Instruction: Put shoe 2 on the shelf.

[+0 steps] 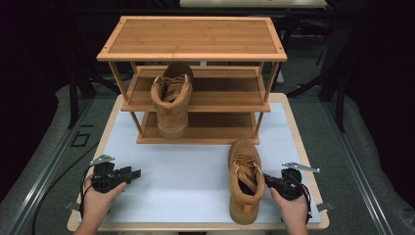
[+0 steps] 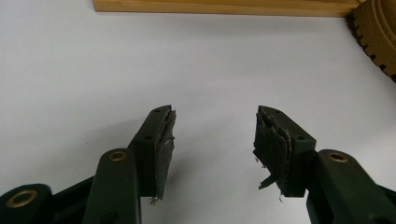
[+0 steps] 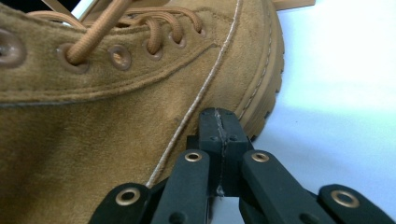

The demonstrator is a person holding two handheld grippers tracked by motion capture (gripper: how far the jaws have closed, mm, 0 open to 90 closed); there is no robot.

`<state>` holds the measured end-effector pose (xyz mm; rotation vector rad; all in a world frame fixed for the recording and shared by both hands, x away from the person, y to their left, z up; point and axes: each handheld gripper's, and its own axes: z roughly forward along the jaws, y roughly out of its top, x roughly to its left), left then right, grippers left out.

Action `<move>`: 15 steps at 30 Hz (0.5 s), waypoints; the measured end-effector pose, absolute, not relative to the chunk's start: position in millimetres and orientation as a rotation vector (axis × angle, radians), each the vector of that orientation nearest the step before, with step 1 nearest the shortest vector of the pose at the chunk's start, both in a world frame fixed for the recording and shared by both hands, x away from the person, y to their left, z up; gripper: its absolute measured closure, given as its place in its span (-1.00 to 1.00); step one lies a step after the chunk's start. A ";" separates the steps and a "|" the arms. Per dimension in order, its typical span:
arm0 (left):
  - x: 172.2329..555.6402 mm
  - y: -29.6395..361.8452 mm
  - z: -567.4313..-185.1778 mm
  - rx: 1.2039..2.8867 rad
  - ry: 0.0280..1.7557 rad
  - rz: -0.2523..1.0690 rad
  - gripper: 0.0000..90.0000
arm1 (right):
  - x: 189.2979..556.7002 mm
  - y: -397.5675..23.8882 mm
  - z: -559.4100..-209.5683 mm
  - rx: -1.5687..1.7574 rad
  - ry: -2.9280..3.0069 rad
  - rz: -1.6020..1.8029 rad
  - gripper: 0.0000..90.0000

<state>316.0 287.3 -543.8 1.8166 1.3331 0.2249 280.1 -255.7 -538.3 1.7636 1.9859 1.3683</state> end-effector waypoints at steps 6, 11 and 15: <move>314.9 290.4 -543.8 1.811 1.341 0.225 0.04 | 284.4 -253.9 -547.2 1.788 1.952 1.240 1.00; 315.8 288.7 -544.6 1.815 1.337 0.224 0.04 | 290.9 -254.4 -548.3 1.809 1.965 1.240 1.00; 317.2 283.2 -544.3 1.828 1.326 0.222 0.04 | 300.4 -253.6 -550.0 1.814 1.987 1.292 1.00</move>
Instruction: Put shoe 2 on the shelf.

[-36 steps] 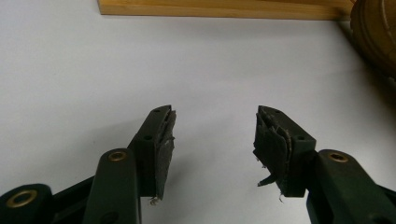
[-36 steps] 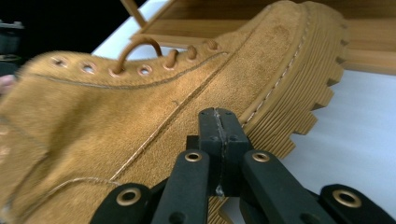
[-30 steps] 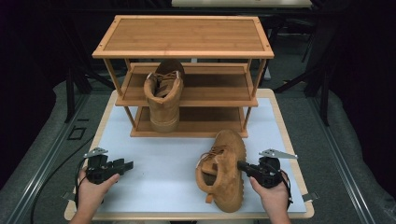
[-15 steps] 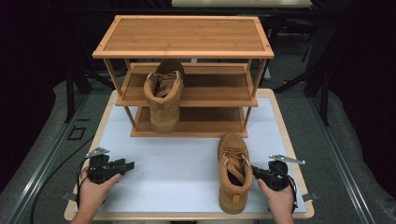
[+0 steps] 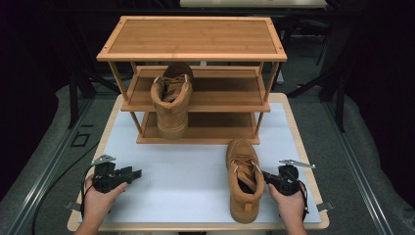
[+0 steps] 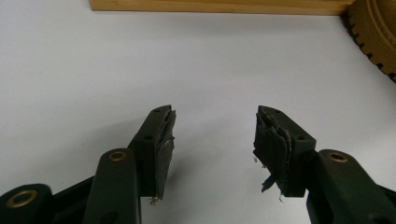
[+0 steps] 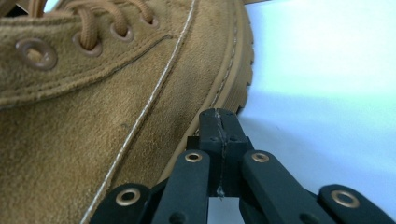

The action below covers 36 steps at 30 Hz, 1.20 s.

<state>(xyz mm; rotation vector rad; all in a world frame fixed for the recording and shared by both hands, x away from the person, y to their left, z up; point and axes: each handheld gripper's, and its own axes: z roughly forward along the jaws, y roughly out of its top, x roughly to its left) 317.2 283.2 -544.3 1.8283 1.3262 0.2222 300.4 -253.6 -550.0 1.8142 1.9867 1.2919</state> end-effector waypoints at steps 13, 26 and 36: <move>318.0 285.0 -546.6 1.827 1.333 0.218 0.04 | 325.2 -244.1 -547.1 1.788 2.089 1.267 1.00; 316.9 287.7 -546.9 1.824 1.339 0.213 0.04 | 326.9 -240.2 -445.3 1.633 2.285 0.967 0.50; 316.2 288.0 -546.6 1.823 1.338 0.215 0.04 | 295.5 -232.0 -407.9 1.579 2.388 1.126 0.38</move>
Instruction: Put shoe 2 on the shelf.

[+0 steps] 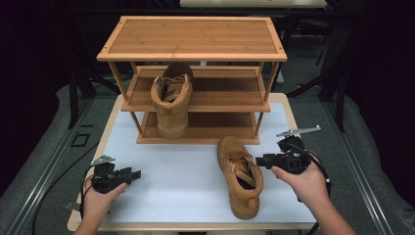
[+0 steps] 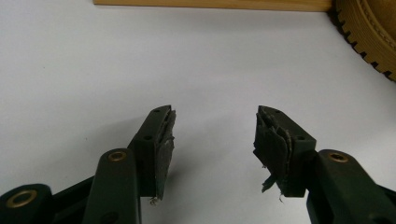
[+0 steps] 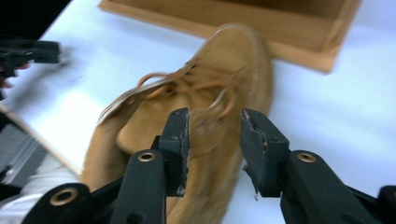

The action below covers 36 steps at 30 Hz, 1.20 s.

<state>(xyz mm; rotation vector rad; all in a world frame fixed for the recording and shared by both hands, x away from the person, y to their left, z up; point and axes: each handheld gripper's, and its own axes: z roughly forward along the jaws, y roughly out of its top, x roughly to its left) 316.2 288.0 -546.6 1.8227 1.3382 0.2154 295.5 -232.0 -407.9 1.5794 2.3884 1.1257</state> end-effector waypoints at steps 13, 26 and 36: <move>317.1 287.8 -547.8 1.826 1.340 0.211 0.03 | 303.2 -229.4 -414.1 1.571 2.419 1.041 0.83; 317.4 288.0 -548.1 1.827 1.341 0.211 0.03 | 317.1 -248.9 -405.9 1.513 2.442 0.752 0.85; 317.4 287.0 -548.9 1.830 1.343 0.208 0.03 | 321.5 -241.7 -391.1 1.605 2.505 0.584 0.54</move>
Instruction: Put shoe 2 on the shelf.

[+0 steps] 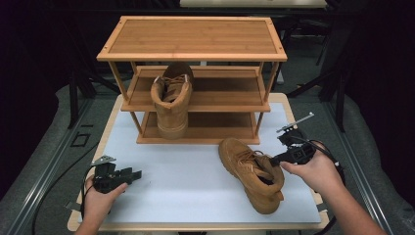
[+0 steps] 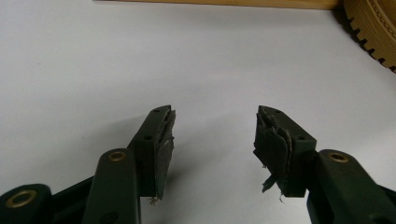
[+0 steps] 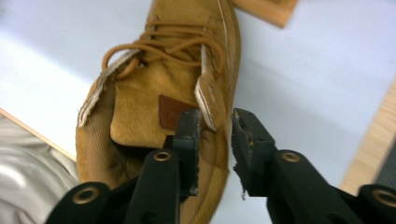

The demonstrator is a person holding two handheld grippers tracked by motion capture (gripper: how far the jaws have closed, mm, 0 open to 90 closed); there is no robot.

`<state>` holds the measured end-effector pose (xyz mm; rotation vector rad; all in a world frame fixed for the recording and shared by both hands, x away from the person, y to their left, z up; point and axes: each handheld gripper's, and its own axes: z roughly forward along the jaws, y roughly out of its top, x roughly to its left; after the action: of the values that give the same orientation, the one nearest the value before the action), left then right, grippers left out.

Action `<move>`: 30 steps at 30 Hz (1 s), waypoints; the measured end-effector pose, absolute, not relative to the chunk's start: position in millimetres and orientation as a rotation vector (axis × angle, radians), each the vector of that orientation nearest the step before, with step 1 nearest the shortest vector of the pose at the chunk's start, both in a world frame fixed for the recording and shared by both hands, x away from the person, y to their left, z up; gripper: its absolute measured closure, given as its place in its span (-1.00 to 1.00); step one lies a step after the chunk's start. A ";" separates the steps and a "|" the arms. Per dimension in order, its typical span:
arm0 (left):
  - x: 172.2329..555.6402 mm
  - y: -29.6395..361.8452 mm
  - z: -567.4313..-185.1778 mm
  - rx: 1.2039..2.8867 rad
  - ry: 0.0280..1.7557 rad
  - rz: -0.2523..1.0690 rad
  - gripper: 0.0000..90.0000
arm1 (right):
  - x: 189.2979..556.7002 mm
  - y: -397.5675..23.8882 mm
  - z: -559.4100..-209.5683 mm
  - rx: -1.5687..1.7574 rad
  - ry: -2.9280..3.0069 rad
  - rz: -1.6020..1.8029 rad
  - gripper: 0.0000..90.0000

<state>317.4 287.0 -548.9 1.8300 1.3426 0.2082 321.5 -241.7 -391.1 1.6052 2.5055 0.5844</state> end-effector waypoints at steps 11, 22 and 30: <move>317.3 287.0 -549.2 1.830 1.343 0.202 0.03 | 328.5 -229.4 -404.7 1.714 2.623 0.236 0.54; 317.6 286.8 -549.9 1.832 1.345 0.200 0.03 | 338.9 -225.7 -417.5 1.773 2.639 0.131 0.59; 317.7 287.1 -550.4 1.830 1.349 0.198 0.03 | 341.6 -221.9 -419.5 1.770 2.659 0.067 0.67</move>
<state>317.7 287.1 -550.4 1.8304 1.3491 0.1979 341.6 -221.9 -419.5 1.7701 2.6590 0.0674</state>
